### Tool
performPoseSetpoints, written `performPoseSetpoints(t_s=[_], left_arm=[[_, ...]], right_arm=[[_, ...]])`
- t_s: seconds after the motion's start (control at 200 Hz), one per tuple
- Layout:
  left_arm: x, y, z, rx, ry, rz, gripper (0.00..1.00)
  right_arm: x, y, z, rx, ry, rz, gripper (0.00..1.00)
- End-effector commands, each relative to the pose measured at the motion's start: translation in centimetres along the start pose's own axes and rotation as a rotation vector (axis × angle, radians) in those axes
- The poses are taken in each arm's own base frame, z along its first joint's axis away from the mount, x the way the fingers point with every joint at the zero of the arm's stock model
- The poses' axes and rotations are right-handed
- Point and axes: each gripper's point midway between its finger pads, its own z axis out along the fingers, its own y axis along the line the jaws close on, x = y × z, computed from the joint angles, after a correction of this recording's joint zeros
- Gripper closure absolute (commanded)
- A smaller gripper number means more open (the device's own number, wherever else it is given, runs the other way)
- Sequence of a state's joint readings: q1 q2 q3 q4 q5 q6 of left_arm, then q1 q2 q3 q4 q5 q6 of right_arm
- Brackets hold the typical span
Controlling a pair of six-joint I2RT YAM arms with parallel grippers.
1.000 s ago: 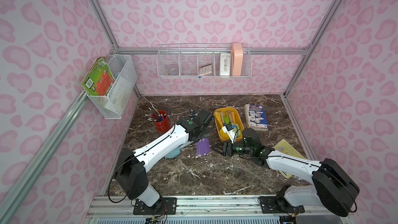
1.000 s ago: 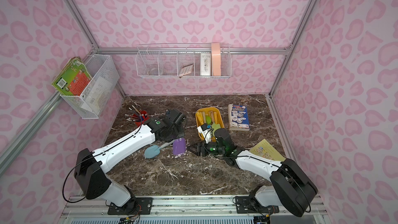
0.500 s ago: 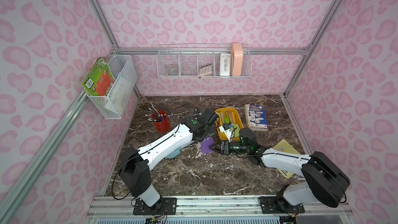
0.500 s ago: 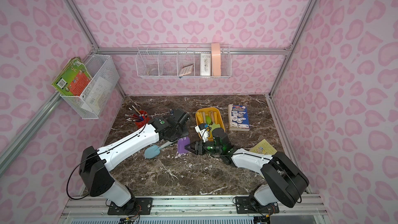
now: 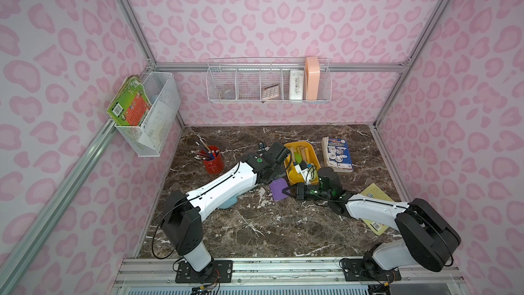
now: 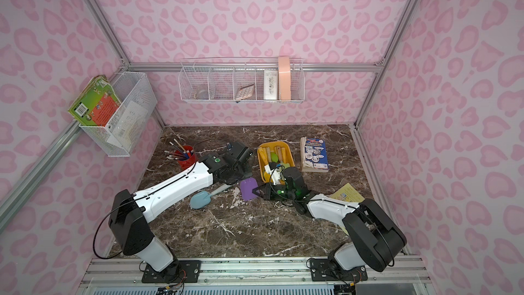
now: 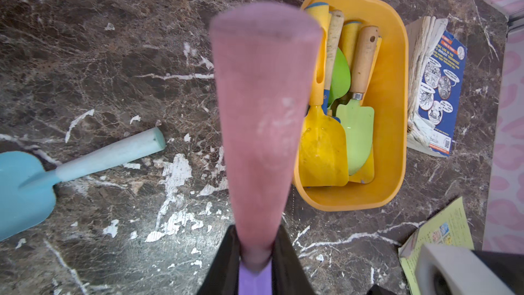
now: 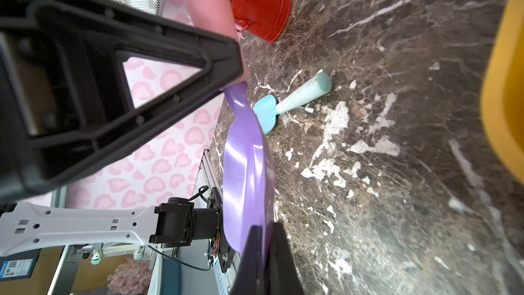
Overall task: Put the shovel into the storage box
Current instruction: Pick up the shovel from the center of the board, then place the shovel in the storage box.
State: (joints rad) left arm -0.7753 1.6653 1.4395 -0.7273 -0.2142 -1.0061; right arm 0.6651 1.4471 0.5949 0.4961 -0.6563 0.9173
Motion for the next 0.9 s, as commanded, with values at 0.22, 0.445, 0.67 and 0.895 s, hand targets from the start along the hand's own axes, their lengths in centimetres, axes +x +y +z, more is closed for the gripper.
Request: performPoseSetpoints(t_s=[0.22, 0.445, 0.67, 0.895], left_arm=[[-0.8, -3.4, -1.7, 0.124, 0.022, 0.087, 0.46], [-1.8, -3.7, -4.7, 0.181, -0.031, 0.128, 0.4], [-0.1, -0.5, -3.5, 0.122, -0.025, 0.105, 0.41], [1.0, 1.2, -2.7, 0.087, -0.002, 0.094, 0.41]], right_arm=[[-1.9, -1.8, -2.2, 0.112, -0.041, -0.009, 1.0], [-5.0, -4.4, -5.8, 0.231, -0.119, 0.01, 1.0], [-8.6, -7.4, -9.3, 0.378, -0.191, -0.012, 1.0], [-9.7, -11.3, -9.9, 0.483, -0.166, -0.002, 1.0]])
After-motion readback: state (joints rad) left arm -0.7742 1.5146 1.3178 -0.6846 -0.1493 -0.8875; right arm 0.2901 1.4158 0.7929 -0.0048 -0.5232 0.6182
